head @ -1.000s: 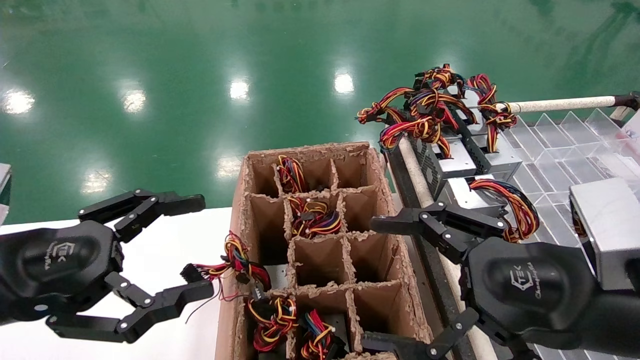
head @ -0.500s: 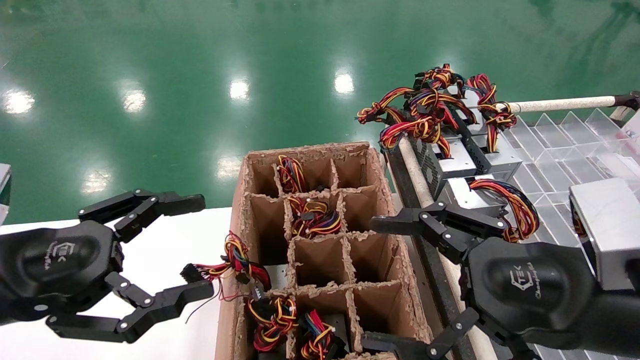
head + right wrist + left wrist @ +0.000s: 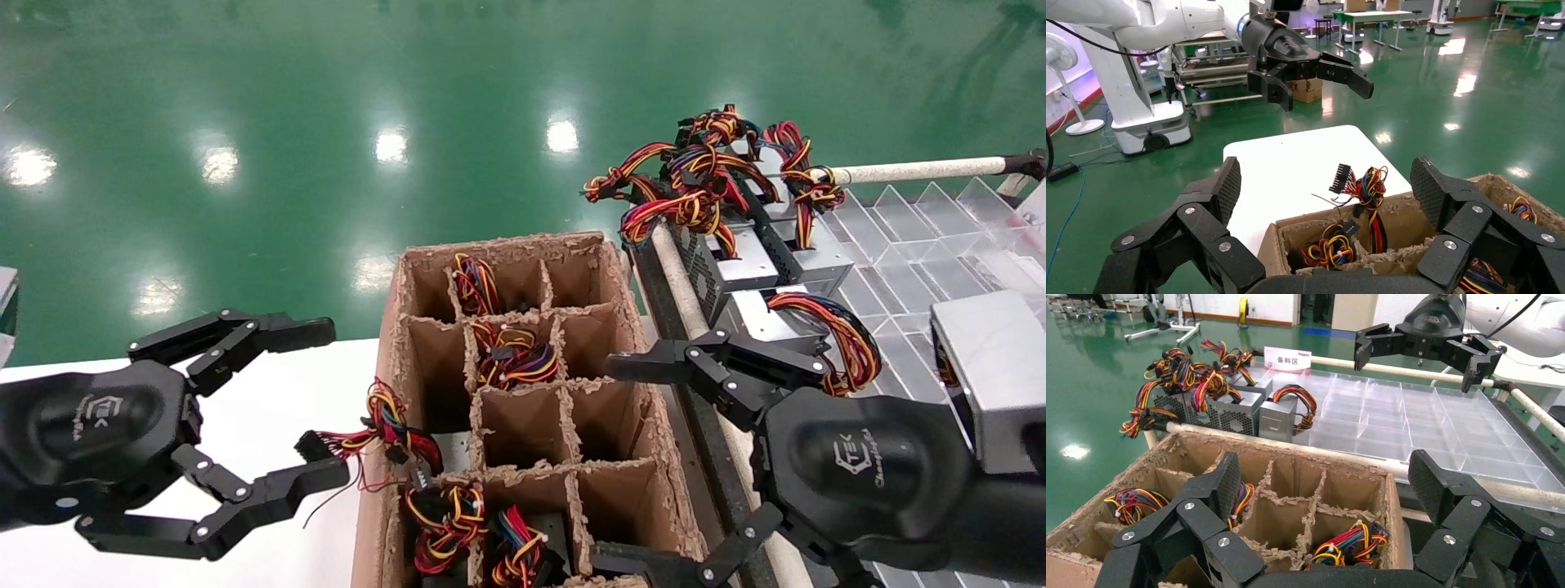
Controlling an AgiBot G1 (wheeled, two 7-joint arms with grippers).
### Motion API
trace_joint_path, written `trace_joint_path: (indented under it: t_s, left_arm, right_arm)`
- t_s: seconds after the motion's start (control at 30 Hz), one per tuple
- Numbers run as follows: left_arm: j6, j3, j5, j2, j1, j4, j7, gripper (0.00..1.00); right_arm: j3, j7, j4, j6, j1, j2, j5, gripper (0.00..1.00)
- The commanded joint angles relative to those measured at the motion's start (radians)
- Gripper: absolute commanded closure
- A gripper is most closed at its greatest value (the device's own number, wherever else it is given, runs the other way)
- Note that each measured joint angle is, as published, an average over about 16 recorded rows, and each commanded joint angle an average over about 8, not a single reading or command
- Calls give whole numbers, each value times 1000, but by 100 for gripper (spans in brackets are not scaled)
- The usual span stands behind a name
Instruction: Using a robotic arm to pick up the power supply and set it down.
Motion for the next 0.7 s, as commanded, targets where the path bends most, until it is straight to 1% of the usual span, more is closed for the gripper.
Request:
trace_joint_path:
  t_s: [0.03, 0.7]
  left_arm:
    - [0, 0, 0, 0, 0, 0, 0, 0]
    - [0, 0, 0, 0, 0, 0, 0, 0]
  right_arm:
    - [0, 0, 0, 0, 0, 0, 0, 0]
    - [0, 0, 0, 0, 0, 0, 0, 0]
